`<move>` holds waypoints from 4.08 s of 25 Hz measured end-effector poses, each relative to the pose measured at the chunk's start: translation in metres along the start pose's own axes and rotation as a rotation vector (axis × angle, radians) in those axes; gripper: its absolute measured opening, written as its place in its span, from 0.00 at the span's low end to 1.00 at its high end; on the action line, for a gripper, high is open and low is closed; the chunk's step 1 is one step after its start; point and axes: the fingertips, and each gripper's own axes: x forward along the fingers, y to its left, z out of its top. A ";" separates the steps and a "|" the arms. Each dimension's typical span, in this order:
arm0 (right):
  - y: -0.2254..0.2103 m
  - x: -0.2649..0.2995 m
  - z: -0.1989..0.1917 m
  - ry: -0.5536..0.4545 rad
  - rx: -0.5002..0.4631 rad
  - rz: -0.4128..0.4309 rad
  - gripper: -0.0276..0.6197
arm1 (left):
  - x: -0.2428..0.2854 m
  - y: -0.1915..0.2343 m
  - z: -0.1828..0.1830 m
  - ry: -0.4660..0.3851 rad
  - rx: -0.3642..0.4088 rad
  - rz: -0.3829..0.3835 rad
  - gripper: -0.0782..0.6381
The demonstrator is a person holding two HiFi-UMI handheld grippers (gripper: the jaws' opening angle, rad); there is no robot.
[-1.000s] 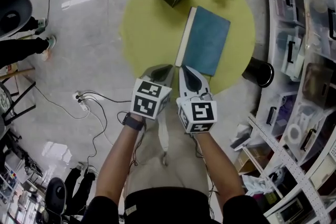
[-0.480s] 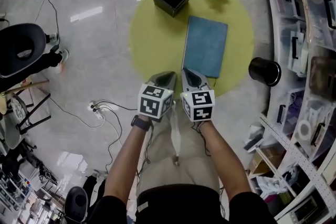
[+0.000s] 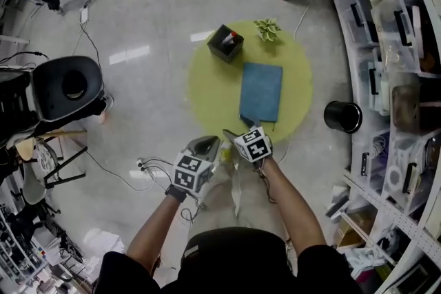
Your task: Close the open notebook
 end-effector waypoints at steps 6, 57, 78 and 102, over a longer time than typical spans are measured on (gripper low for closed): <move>0.032 -0.097 0.016 -0.081 -0.014 -0.029 0.51 | -0.071 -0.037 0.072 -0.111 0.094 0.001 0.13; 0.029 -0.482 0.162 -0.759 -0.157 -0.493 0.05 | -0.151 -0.146 0.256 -0.574 0.422 0.072 0.13; 0.036 -0.490 0.175 -0.793 -0.170 -0.481 0.05 | -0.173 -0.156 0.261 -0.616 0.452 0.098 0.13; 0.077 -0.477 0.185 -0.566 -0.510 -0.586 0.05 | -0.187 -0.167 0.276 -0.676 0.519 0.109 0.13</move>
